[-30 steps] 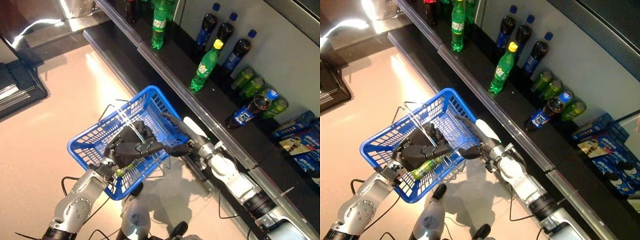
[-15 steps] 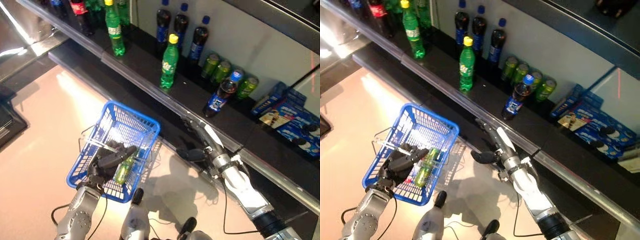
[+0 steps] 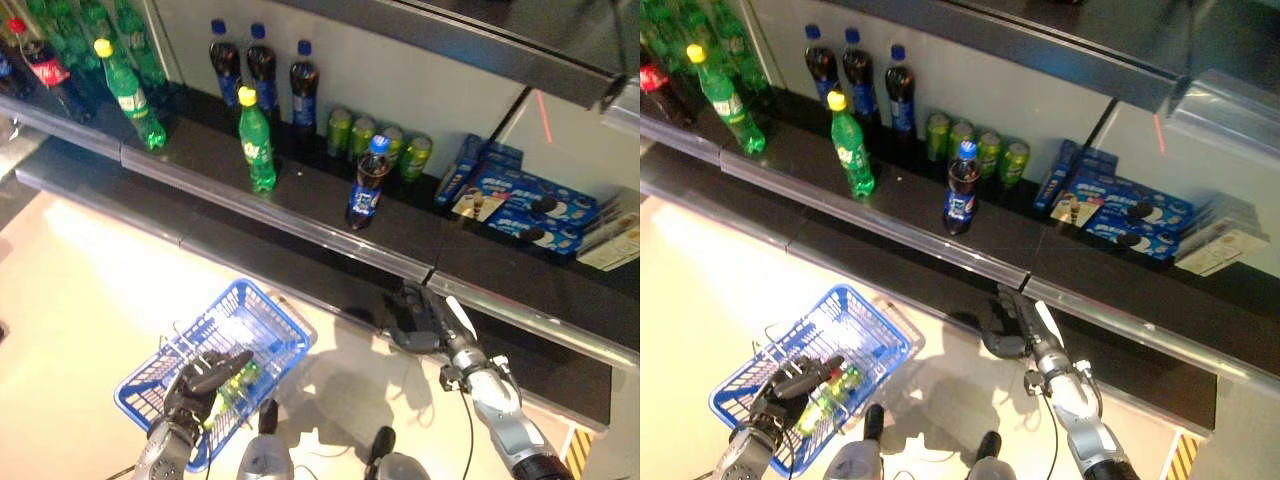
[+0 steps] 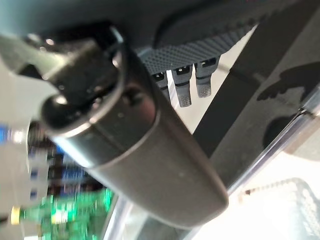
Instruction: Pick up the drink and place into the basket.
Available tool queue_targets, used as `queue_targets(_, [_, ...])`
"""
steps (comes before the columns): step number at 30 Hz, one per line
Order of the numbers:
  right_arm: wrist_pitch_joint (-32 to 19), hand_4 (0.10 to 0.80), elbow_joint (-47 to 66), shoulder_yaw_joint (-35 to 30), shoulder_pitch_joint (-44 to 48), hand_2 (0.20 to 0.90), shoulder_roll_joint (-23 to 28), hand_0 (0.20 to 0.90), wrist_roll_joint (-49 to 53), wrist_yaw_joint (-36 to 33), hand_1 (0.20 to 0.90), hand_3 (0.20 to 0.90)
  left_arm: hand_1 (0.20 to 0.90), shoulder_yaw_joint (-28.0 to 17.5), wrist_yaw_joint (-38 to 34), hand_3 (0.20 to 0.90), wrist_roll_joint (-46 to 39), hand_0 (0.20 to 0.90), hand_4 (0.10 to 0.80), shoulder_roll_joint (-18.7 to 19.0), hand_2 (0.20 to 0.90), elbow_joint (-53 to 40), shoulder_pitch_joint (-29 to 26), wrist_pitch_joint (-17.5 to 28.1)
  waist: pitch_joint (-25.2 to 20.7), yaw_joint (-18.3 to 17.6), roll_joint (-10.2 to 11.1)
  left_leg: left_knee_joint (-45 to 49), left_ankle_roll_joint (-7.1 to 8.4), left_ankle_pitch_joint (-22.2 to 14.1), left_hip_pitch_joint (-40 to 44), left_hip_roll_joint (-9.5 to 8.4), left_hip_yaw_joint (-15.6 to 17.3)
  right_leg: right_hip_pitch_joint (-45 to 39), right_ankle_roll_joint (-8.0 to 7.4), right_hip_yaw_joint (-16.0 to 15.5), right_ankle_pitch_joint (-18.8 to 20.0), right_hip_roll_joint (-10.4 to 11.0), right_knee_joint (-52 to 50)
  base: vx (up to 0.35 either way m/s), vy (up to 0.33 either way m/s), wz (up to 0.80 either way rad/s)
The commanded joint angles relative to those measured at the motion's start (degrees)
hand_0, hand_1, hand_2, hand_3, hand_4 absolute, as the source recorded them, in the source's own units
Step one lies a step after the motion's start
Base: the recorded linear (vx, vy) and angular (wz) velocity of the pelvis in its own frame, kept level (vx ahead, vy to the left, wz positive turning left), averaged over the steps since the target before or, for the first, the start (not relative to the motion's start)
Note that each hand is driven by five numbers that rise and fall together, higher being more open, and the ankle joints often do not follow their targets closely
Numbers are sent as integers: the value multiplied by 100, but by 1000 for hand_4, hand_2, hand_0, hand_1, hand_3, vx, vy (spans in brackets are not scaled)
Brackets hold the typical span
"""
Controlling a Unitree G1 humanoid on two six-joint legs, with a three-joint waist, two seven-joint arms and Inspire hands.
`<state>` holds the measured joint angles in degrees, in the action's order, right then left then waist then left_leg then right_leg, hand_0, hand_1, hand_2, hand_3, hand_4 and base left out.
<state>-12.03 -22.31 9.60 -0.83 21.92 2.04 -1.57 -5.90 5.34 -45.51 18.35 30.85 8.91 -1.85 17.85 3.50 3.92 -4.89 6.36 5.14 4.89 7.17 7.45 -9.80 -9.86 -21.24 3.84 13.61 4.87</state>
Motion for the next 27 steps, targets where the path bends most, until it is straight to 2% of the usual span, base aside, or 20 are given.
queue_targets(1, [-415, 737, -213, -81, -239, 846, 303, 846, 416, -169, 846, 837, 300, -406, 453, 200, 138, 300, 100, 208, 300, -114, -672, 1428, -1359, -116, -440, -11, 118, -153, 177, 297, 218, -40, -201, 38, -14, 283, -149, 27, 4, -14])
queue_targets(9, [-263, 740, -1578, -337, -227, 848, 92, 848, 949, -152, 848, 840, 300, -263, 209, 200, 571, 300, 100, 79, 300, 1145, -751, 1267, -1375, -294, -422, -11, 97, -236, 355, 314, 396, -13, -151, 278, 19, 187, -111, 14, -7, -21])
queue_targets(14, [-449, 745, -2625, -542, -139, 853, 14, 853, 1255, 68, 853, 845, 300, -200, 234, 200, 821, 300, 100, 124, 300, 1858, -792, 1195, -1379, -311, -409, -11, 81, -253, 399, 329, 423, 15, -111, 368, 13, 123, -131, 0, -11, -12])
queue_targets(19, [-319, 762, -3665, -784, -50, 867, -91, 867, 1566, 337, 867, 862, 300, -153, 366, 200, 1123, 300, 100, 156, 300, 2653, -848, 1144, -1392, -316, -393, -11, 67, -267, 443, 319, 456, 13, -86, 442, 9, 76, -122, 8, -9, -7])
queue_targets(20, [-286, 800, -3829, -806, -24, 900, -95, 900, 1555, 380, 900, 900, 300, -138, 398, 200, 1130, 300, 100, 155, 300, 2754, -862, 1123, -1395, -310, -394, -11, 63, -271, 447, 316, 458, 13, -82, 452, 7, 68, -118, 15, -1, -17])
queue_targets(24, [-163, 800, -4333, -850, 21, 900, -132, 900, 1404, 484, 900, 900, 300, -68, 548, 200, 1168, 300, 100, 139, 300, 2979, -882, 1116, -1404, -288, -393, -11, 50, -284, 449, 303, 442, 15, -71, 484, -2, 43, -113, 8, 5, -10])
queue_targets(27, [316, 800, -4724, -842, 39, 900, -170, 900, 1193, 597, 900, 900, 300, 20, 667, 200, 1171, 300, 100, 97, 300, 3140, -903, 1105, -1396, -251, -389, -11, 50, -287, 443, 298, 412, 23, -70, 466, -14, 37, -129, 0, 3, -2])
